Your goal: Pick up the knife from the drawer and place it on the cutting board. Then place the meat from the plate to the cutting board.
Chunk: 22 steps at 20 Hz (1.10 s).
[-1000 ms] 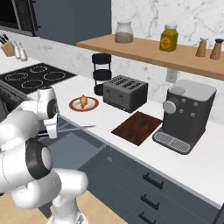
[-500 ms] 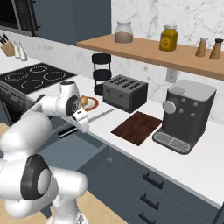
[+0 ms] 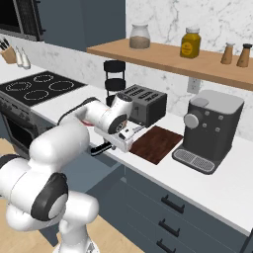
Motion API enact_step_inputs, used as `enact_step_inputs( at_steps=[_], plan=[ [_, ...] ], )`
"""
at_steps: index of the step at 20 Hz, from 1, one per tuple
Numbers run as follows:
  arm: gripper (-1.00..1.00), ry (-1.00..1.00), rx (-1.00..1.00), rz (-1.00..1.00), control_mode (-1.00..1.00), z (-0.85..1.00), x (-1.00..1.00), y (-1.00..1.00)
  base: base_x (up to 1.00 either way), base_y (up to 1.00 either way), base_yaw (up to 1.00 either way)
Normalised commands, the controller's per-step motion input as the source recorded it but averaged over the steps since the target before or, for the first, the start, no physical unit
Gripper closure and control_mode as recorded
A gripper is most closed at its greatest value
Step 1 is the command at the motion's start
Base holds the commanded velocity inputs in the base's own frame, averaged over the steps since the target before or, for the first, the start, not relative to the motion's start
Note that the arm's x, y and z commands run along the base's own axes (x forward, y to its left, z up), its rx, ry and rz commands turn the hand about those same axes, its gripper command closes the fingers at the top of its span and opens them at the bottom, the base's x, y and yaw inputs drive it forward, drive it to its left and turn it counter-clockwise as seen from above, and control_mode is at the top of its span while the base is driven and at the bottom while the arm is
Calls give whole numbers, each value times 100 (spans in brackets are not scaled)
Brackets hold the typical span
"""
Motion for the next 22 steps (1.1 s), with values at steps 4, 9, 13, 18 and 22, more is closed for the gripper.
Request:
enact_step_inputs(
  at_steps=[4, 9, 13, 18, 22],
  plan=[
    [100, 1, 1, 3, -100, -1, 53, -15, 0, 0, 0],
    [100, -9, -16, 0, -100, -2, 45, -34, 0, 0, 0],
    [100, 0, -18, 0, -100, -1, 34, -64, 0, 0, 0],
    [100, 7, 1, 7, -100, -3, 44, -82, 0, 0, 0],
    [100, 4, -1, 10, -100, -48, 44, -47, 0, 0, 0]
  ],
)
